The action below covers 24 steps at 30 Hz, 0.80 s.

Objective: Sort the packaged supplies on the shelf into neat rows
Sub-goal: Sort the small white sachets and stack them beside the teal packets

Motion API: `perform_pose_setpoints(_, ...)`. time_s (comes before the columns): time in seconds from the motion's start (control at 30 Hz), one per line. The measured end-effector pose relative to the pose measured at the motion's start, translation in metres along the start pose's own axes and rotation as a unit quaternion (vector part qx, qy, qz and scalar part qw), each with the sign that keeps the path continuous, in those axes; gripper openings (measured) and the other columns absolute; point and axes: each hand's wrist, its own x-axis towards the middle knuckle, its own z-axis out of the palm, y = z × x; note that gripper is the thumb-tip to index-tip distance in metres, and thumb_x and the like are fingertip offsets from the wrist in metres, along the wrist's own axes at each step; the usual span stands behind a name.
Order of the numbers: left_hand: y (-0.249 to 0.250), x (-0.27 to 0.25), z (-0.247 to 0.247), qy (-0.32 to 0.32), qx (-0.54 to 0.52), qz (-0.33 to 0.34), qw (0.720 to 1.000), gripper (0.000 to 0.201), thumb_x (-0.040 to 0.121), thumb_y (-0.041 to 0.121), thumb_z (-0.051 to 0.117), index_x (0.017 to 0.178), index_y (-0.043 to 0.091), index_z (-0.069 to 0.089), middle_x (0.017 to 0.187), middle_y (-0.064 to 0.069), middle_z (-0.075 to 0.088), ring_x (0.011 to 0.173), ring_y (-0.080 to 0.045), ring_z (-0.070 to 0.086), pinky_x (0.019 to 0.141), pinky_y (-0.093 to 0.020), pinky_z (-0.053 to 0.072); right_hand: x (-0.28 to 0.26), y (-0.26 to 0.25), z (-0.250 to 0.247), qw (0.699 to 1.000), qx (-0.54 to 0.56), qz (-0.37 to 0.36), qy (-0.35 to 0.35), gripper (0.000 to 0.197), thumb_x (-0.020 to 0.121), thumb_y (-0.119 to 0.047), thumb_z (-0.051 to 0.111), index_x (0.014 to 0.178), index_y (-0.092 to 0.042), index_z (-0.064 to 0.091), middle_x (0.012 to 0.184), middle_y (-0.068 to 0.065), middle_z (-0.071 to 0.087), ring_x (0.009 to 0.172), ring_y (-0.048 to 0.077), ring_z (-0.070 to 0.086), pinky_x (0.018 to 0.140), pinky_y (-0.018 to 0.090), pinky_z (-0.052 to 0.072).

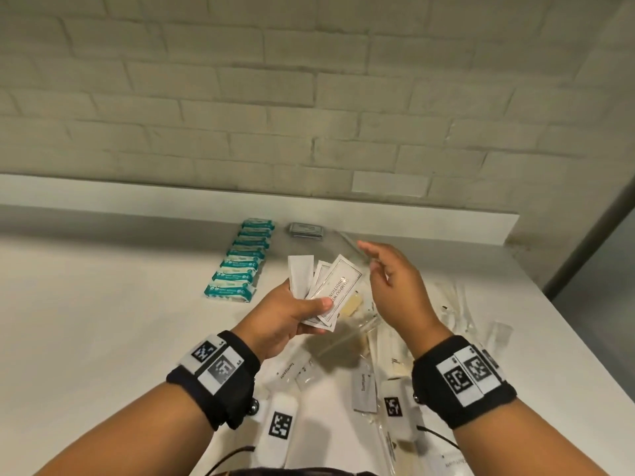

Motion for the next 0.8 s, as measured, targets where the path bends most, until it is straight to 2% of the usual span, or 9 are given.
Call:
perform_pose_setpoints(0.07, -0.001, 0.002, -0.001, -0.003, 0.013, 0.008, 1.0, 0.035, 0.081, 0.001, 0.069, 0.114, 0.007, 0.06, 0.094, -0.008, 0.074, 0.08, -0.022, 0.071, 0.061, -0.03, 0.059, 0.007, -0.006, -0.002, 0.998, 0.045, 0.02, -0.027, 0.046, 0.092, -0.015, 0.061, 0.134, -0.03, 0.051, 0.125, -0.01, 0.054, 0.107, 0.003, 0.056, 0.085, 0.021, 0.053)
perform_pose_setpoints(0.13, -0.002, 0.004, -0.001, -0.005, 0.015, 0.023, 1.0, 0.034, 0.081, 0.005, 0.069, 0.113, 0.01, 0.063, 0.096, -0.008, 0.074, 0.082, -0.02, 0.07, 0.063, -0.03, 0.057, 0.014, -0.008, -0.002, 0.985, 0.094, 0.087, -0.115, 0.074, 0.082, -0.018, 0.074, 0.142, -0.038, 0.037, 0.122, -0.01, 0.053, 0.1, 0.002, 0.059, 0.072, 0.013, 0.052)
perform_pose_setpoints(0.23, -0.003, 0.007, -0.001, -0.004, 0.004, 0.038, 0.999, 0.031, 0.08, 0.01, 0.069, 0.111, 0.012, 0.066, 0.101, -0.007, 0.074, 0.089, -0.017, 0.071, 0.065, -0.027, 0.056, 0.015, -0.004, 0.005, 0.962, 0.121, 0.173, -0.171, 0.106, 0.07, -0.017, 0.084, 0.147, -0.042, 0.016, 0.121, 0.002, 0.06, 0.097, 0.015, 0.067, 0.069, 0.022, 0.053)
perform_pose_setpoints(0.3, -0.004, 0.011, 0.0, -0.001, -0.015, 0.034, 0.999, 0.029, 0.082, 0.009, 0.067, 0.111, 0.011, 0.066, 0.1, -0.008, 0.074, 0.087, -0.019, 0.071, 0.063, -0.026, 0.056, 0.015, -0.001, 0.011, 0.95, 0.179, 0.22, -0.132, 0.094, 0.072, -0.008, 0.081, 0.145, -0.03, 0.025, 0.109, 0.01, 0.067, 0.087, 0.023, 0.069, 0.065, 0.031, 0.055)
perform_pose_setpoints(0.37, -0.005, 0.015, 0.0, 0.019, -0.039, 0.024, 0.999, 0.02, 0.087, 0.005, 0.062, 0.107, 0.009, 0.065, 0.092, -0.006, 0.075, 0.079, -0.017, 0.072, 0.06, -0.026, 0.058, 0.019, 0.003, 0.009, 0.94, 0.228, 0.249, -0.055, 0.066, 0.076, 0.007, 0.073, 0.129, -0.012, 0.04, 0.104, 0.017, 0.067, 0.083, 0.028, 0.068, 0.069, 0.04, 0.056)
perform_pose_setpoints(0.47, -0.007, 0.019, -0.004, 0.05, -0.049, 0.015, 0.997, 0.021, 0.091, 0.0, 0.057, 0.109, 0.008, 0.062, 0.093, -0.006, 0.075, 0.079, -0.019, 0.072, 0.06, -0.027, 0.058, 0.033, 0.009, -0.015, 0.925, 0.28, 0.258, 0.017, 0.035, 0.079, 0.015, 0.064, 0.101, -0.007, 0.05, 0.097, 0.019, 0.066, 0.082, 0.03, 0.067, 0.071, 0.04, 0.058)
perform_pose_setpoints(0.6, -0.007, 0.02, -0.005, 0.05, -0.036, 0.017, 0.998, 0.027, 0.09, 0.001, 0.058, 0.117, 0.006, 0.06, 0.096, -0.007, 0.075, 0.083, -0.021, 0.072, 0.064, -0.028, 0.058, 0.034, 0.002, -0.025, 0.898, 0.325, 0.27, -0.12, 0.036, 0.078, 0.02, 0.06, 0.104, -0.004, 0.055, 0.091, 0.016, 0.069, 0.078, 0.027, 0.071, 0.063, 0.035, 0.06)
perform_pose_setpoints(0.7, -0.005, 0.017, 0.005, 0.014, -0.003, 0.008, 1.0, 0.025, 0.091, 0.007, 0.059, 0.116, 0.01, 0.062, 0.095, -0.006, 0.075, 0.08, -0.018, 0.07, 0.06, -0.026, 0.056, 0.021, -0.002, 0.001, 0.895, 0.282, 0.296, -0.179, 0.034, 0.078, 0.016, 0.063, 0.105, -0.004, 0.061, 0.1, 0.02, 0.07, 0.089, 0.034, 0.068, 0.082, 0.046, 0.055)
perform_pose_setpoints(0.8, -0.002, 0.016, 0.003, 0.023, 0.068, -0.027, 0.997, 0.038, 0.095, 0.045, 0.048, 0.115, 0.015, 0.06, 0.087, -0.004, 0.068, 0.063, -0.012, 0.053, 0.051, -0.021, 0.041, 0.018, 0.004, 0.012, 0.9, 0.274, 0.308, -0.138, 0.022, 0.084, 0.004, 0.061, 0.102, -0.009, 0.066, 0.092, 0.012, 0.071, 0.084, 0.028, 0.066, 0.078, 0.043, 0.053)
